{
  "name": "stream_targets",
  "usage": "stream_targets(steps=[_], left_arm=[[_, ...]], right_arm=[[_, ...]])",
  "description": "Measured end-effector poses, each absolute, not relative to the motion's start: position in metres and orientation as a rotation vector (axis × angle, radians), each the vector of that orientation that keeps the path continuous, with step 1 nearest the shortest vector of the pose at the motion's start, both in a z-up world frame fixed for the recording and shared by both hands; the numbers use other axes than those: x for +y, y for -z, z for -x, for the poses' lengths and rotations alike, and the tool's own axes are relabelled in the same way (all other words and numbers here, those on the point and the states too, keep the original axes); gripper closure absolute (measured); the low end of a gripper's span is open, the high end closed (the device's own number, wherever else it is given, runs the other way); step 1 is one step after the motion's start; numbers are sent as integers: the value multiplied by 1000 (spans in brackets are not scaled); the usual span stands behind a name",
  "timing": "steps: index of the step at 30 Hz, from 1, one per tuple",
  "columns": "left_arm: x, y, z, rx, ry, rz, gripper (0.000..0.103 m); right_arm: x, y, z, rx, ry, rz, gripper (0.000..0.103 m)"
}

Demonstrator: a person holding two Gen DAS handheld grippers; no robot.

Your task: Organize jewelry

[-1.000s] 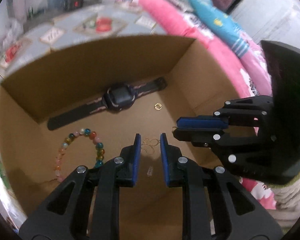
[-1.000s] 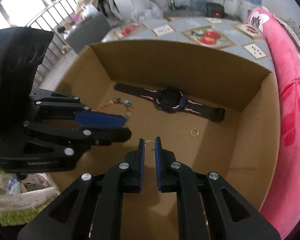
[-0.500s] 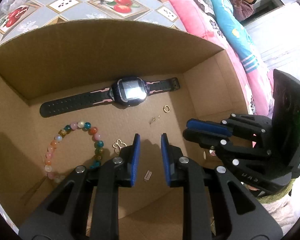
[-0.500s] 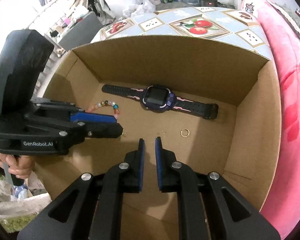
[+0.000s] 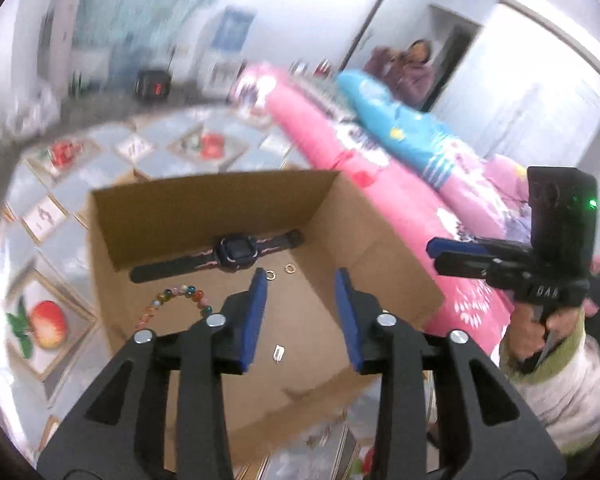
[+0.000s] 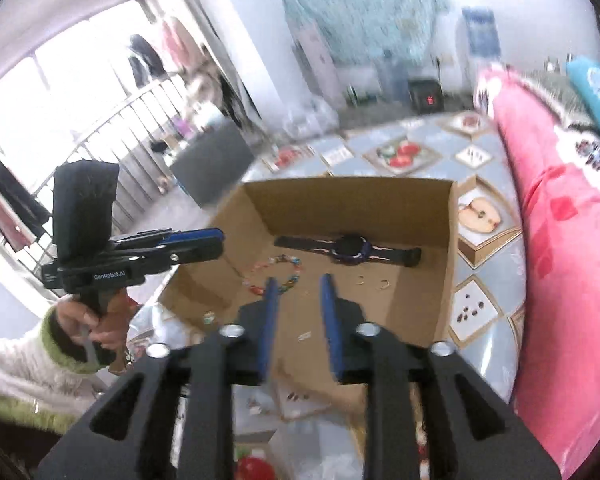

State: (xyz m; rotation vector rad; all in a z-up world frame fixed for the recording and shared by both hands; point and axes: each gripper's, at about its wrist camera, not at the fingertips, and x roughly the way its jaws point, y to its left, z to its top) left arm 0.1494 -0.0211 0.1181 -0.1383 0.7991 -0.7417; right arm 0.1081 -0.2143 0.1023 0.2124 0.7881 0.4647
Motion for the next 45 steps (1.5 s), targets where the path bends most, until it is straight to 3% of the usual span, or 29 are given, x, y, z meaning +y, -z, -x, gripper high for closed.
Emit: stream_targets(steps=[7, 14, 24, 32, 37, 45], left_arm=[[13, -121, -70, 693, 708, 113, 49], [-8, -70, -28, 779, 670, -18, 48], [-59, -6, -17, 876, 622, -255, 48], [-65, 2, -14, 879, 669, -285, 49], [-59, 5, -17, 887, 679, -263, 54], [-58, 8, -20, 896, 702, -242, 58]], right_arm=[[-206, -85, -22, 725, -488, -227, 59], [-190, -17, -8, 840, -403, -344, 60], [-134, 26, -29, 915, -353, -88, 75], [-118, 40, -41, 947, -384, 18, 80], [-108, 48, -43, 975, -390, 119, 98], [-138, 47, -45, 990, -338, 5, 100]])
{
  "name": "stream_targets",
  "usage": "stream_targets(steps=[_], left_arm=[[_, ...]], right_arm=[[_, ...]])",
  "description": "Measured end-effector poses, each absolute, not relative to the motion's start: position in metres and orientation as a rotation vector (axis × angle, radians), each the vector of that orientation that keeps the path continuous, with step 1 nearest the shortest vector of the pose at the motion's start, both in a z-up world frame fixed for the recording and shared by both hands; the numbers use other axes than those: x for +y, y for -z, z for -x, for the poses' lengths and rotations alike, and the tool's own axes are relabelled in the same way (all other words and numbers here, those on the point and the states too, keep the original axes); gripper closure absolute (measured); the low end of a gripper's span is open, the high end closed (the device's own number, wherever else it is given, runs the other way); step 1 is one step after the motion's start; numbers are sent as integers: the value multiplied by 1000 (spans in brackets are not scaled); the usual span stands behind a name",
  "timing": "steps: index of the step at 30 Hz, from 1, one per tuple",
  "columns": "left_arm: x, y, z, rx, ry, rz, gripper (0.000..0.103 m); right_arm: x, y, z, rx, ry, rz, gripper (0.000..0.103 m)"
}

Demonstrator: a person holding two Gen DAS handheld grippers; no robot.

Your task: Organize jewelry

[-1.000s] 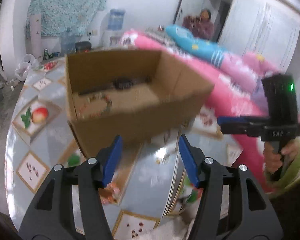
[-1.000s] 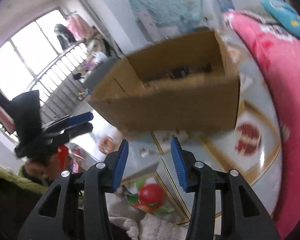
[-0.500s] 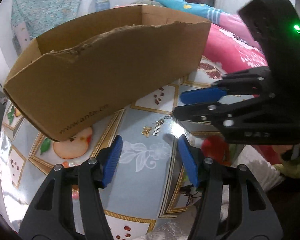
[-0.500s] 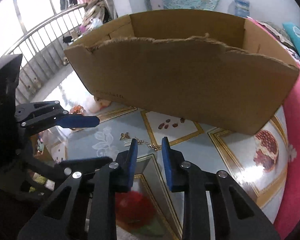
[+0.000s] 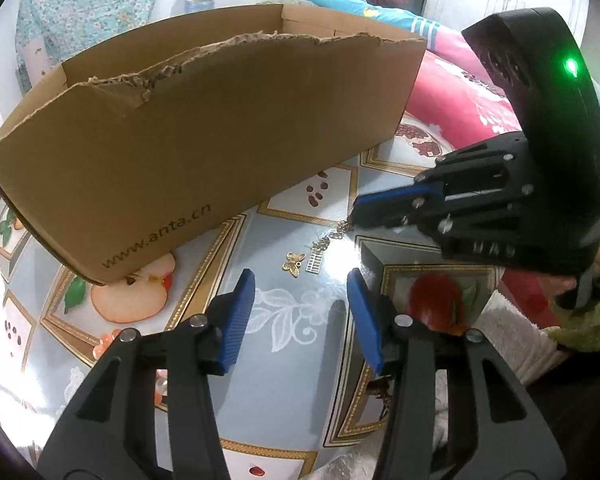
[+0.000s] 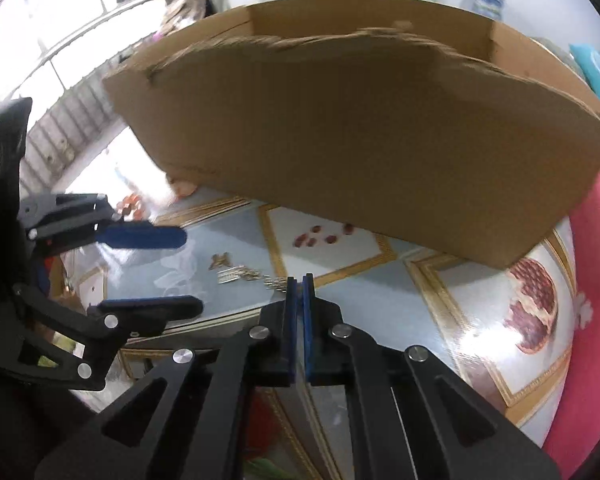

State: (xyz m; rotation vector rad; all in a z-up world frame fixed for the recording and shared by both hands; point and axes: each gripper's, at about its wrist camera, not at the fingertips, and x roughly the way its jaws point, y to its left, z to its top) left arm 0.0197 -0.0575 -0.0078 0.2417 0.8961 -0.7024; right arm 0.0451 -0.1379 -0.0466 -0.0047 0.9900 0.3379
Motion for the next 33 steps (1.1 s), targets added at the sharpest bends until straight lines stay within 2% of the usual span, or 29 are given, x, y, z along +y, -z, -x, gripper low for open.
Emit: stream_targets(steps=[7, 11, 14, 16, 17, 24, 27, 29, 33], left_arm=[[-67, 14, -20, 889, 709, -274, 59], [-72, 15, -18, 888, 716, -284, 59], [-73, 14, -18, 888, 714, -288, 59], [-74, 14, -18, 888, 711, -290, 59], [-73, 14, -17, 889, 709, -292, 59], [-72, 14, -18, 887, 708, -279, 61], [-71, 11, -19, 884, 713, -268, 68], [-72, 10, -19, 881, 728, -260, 76], [-78, 10, -20, 882, 751, -267, 84]], right_arm=[[-154, 34, -41, 959, -355, -63, 100], [-134, 39, -45, 963, -399, 32, 83], [-125, 46, -47, 977, -414, 89, 83], [-119, 49, -47, 957, -409, 136, 86], [-119, 49, -47, 957, -407, 140, 97], [-145, 48, -44, 972, -392, -5, 100], [-163, 43, -38, 954, -374, -95, 100], [-172, 41, -34, 944, -364, -134, 100], [-187, 41, -29, 930, -359, -196, 100]])
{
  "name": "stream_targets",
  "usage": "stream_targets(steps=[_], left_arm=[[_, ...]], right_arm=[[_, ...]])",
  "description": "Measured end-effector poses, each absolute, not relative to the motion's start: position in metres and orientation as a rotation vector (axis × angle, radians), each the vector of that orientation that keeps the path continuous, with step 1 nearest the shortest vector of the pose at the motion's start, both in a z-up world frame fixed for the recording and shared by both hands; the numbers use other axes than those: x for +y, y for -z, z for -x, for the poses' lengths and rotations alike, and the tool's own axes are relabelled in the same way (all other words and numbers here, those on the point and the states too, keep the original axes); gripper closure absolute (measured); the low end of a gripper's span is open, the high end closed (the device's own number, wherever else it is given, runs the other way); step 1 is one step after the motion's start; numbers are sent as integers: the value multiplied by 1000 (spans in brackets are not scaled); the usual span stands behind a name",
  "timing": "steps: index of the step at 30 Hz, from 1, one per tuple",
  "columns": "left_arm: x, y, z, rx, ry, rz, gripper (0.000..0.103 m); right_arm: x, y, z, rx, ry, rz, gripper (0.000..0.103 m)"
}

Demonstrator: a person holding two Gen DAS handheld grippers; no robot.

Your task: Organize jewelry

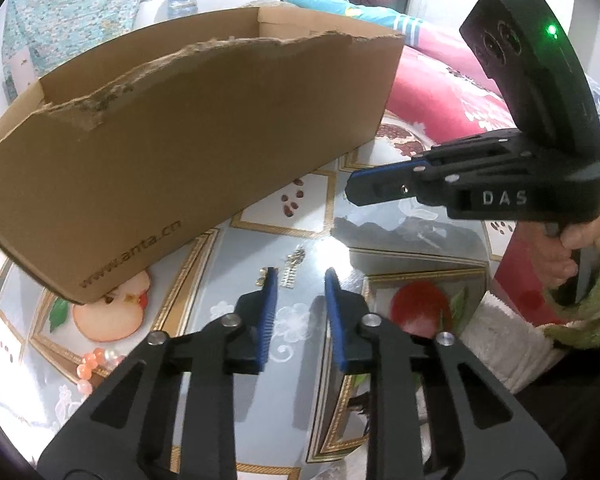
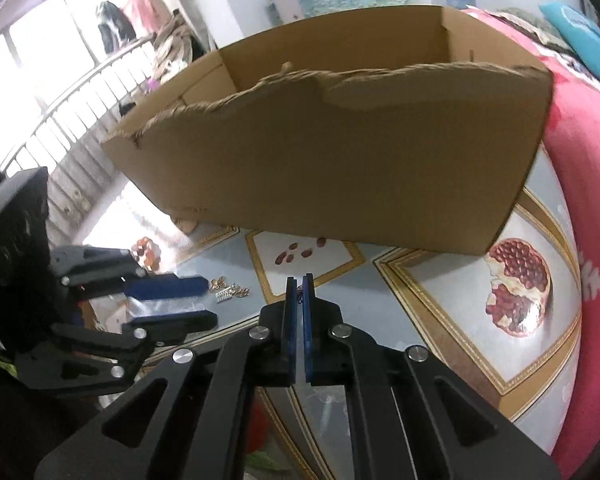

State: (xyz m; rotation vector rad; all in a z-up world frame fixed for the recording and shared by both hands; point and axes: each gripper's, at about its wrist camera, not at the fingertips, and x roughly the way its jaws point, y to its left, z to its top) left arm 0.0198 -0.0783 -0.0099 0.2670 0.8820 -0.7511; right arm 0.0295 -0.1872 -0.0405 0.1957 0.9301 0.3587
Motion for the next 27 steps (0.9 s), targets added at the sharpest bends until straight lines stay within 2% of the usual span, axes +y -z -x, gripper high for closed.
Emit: stream_targets(steps=[8, 24, 26, 27], left_arm=[[-94, 15, -27, 885, 731, -314, 92], [-111, 16, -34, 878, 705, -391, 92], [-111, 16, -33, 871, 711, -393, 99], [-109, 15, -32, 866, 714, -399, 99]], right_arm=[[-193, 41, -31, 924, -370, -216, 100], [-199, 46, -30, 909, -387, -259, 100], [-200, 46, -29, 907, -386, -262, 100], [-201, 46, -28, 906, -386, -263, 100]])
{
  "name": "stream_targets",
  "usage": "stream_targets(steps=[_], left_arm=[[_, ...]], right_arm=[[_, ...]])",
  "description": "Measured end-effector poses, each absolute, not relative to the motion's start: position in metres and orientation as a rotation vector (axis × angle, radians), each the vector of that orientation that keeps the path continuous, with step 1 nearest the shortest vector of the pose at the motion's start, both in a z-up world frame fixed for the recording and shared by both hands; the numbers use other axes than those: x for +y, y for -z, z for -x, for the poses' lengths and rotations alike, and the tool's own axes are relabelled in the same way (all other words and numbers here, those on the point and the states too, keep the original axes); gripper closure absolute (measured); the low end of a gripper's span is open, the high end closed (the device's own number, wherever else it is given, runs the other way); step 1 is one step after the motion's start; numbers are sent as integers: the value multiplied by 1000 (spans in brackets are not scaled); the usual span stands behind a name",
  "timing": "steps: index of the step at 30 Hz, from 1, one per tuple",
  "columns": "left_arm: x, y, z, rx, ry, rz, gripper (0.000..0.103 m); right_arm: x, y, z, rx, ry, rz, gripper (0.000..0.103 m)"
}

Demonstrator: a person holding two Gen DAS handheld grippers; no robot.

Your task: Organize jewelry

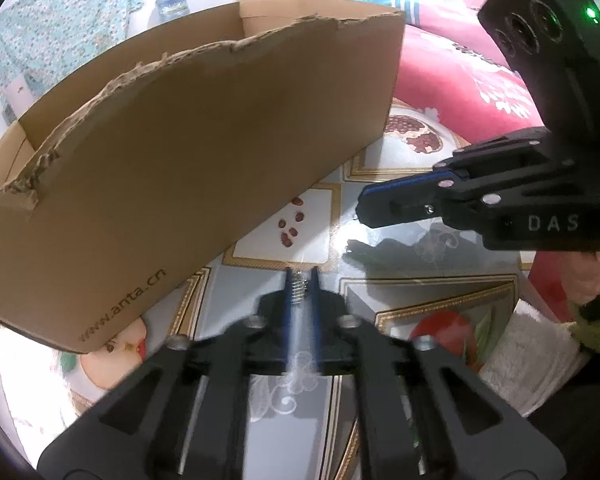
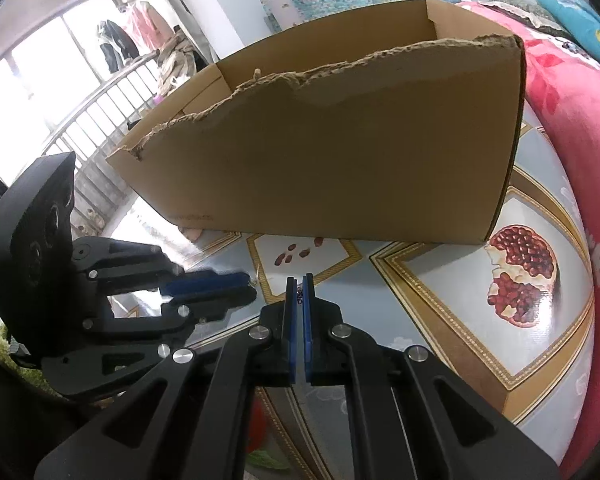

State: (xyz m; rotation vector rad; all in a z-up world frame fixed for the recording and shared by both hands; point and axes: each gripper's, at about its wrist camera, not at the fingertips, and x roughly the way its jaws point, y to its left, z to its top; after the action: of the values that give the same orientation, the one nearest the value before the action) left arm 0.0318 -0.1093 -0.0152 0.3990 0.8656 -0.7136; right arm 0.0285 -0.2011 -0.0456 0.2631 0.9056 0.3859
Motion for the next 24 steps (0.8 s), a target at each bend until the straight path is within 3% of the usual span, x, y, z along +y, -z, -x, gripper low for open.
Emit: stream_targets(steps=[10, 24], left_arm=[[-92, -12, -22, 839, 752, -310, 102], [-47, -121, -61, 671, 838, -24, 102]], right_arm=[[-207, 25, -19, 854, -376, -257, 100], [-198, -83, -55, 641, -469, -169, 100]])
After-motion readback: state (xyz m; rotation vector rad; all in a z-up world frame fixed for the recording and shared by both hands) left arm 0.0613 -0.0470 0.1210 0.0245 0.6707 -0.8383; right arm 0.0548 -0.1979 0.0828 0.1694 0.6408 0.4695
